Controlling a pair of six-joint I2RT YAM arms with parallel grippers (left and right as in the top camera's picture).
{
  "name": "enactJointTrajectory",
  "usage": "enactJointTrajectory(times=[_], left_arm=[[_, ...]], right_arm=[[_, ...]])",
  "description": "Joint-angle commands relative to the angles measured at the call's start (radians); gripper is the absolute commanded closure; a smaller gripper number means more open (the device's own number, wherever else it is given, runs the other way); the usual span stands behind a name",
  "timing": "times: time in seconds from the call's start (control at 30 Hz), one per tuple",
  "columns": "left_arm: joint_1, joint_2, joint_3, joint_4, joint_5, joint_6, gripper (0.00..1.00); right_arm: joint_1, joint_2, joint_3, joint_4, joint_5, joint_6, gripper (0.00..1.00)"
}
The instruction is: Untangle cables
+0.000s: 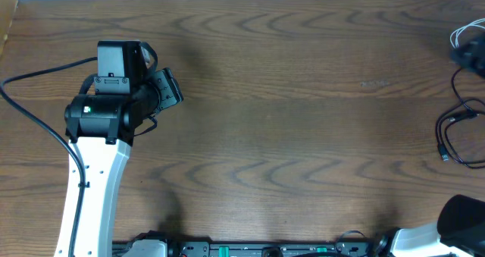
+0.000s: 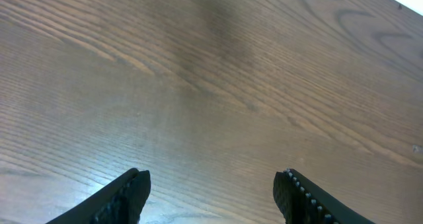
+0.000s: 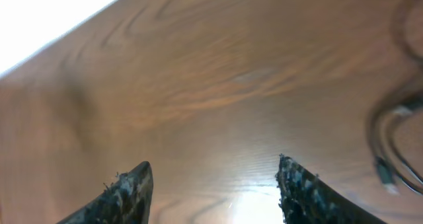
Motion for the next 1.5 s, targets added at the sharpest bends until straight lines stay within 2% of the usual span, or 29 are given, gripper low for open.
enactJointTrajectory(times=[0.0, 0.03, 0.07, 0.1, 0.23, 0.27, 0.3, 0.73, 1.2, 1.33, 1.47], left_arm=[[0.005, -0.005, 0.008, -0.004, 0.002, 0.013, 0.35], [0.005, -0.005, 0.008, -0.004, 0.002, 0.013, 0.34], [0.005, -0.005, 0.008, -0.004, 0.002, 0.013, 0.23], [0.005, -0.005, 0.008, -0.004, 0.002, 0.013, 0.02], [0.005, -0.005, 0.008, -0.004, 0.002, 0.013, 0.02], [0.005, -0.005, 0.008, -0.004, 0.002, 0.013, 0.02], [0.005, -0.005, 0.008, -0.004, 0.002, 0.013, 0.02], [0.005, -0.005, 0.008, -0.004, 0.002, 0.013, 0.02], [0.005, -0.005, 0.008, -0.004, 0.002, 0.013, 0.02], [0.005, -0.005, 0.008, -0.004, 0.002, 0.013, 0.02], [0.005, -0.005, 0.008, -0.004, 0.002, 0.013, 0.02]], right_arm=[[0.097, -0.028, 0.008, -0.005, -0.032, -0.068, 0.41], [0.123, -0.041, 0.008, -0.005, -0.032, -0.068, 0.40], [0.148, -0.055, 0.009, -0.005, -0.028, -0.068, 0.40], [0.174, -0.074, 0.009, -0.004, -0.019, -0.068, 0.39], [0.248, -0.169, 0.009, -0.029, 0.107, -0.066, 0.33], [0.260, -0.194, 0.008, -0.043, 0.134, -0.064, 0.22], [0.271, -0.219, 0.008, -0.060, 0.143, -0.064, 0.01], [0.283, -0.433, 0.008, -0.118, 0.175, -0.076, 0.01], [0.296, -0.452, -0.018, -0.092, 0.194, -0.076, 0.01], [0.296, -0.487, -0.092, 0.002, 0.209, -0.076, 0.01], [0.324, -0.583, -0.273, 0.240, 0.225, -0.076, 0.01]])
